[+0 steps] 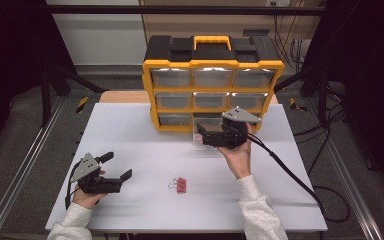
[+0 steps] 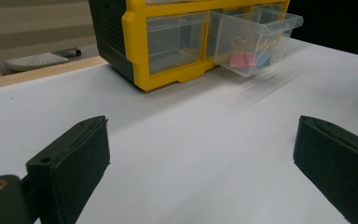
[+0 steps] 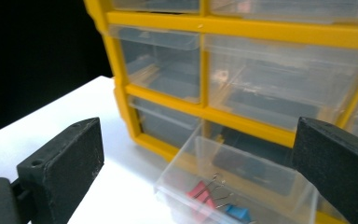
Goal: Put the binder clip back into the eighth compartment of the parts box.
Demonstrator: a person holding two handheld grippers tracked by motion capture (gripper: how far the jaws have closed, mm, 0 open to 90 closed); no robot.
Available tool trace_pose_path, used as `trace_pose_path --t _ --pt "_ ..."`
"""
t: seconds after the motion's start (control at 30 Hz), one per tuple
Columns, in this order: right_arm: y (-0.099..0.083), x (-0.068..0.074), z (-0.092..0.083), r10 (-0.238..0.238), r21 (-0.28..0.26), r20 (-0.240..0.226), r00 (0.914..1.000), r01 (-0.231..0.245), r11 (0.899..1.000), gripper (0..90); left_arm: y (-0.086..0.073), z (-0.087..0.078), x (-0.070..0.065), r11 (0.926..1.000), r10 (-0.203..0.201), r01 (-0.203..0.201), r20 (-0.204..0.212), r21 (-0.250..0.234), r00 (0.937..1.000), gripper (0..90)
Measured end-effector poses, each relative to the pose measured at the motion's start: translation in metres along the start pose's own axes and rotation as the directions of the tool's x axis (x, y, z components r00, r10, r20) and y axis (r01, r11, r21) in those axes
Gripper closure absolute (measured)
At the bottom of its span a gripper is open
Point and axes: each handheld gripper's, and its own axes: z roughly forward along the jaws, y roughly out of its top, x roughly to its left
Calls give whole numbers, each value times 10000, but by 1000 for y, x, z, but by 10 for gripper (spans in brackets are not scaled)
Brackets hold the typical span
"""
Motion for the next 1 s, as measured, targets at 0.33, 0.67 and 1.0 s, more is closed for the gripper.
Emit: trace_pose_path --t 0.33,0.67,1.0 --pt "-17 19 -10 -391 321 -340 9987 402 9987 21 0 0 0 10000 -1 1 -11 5 10000 31" --pt "-30 38 -20 -662 433 -864 9941 701 9966 23 0 0 -1 10000 5 -5 -3 4 10000 31" --pt "-47 54 -19 -671 916 -1350 9886 799 9926 31 0 1 0 10000 -4 4 1 6 10000 31"
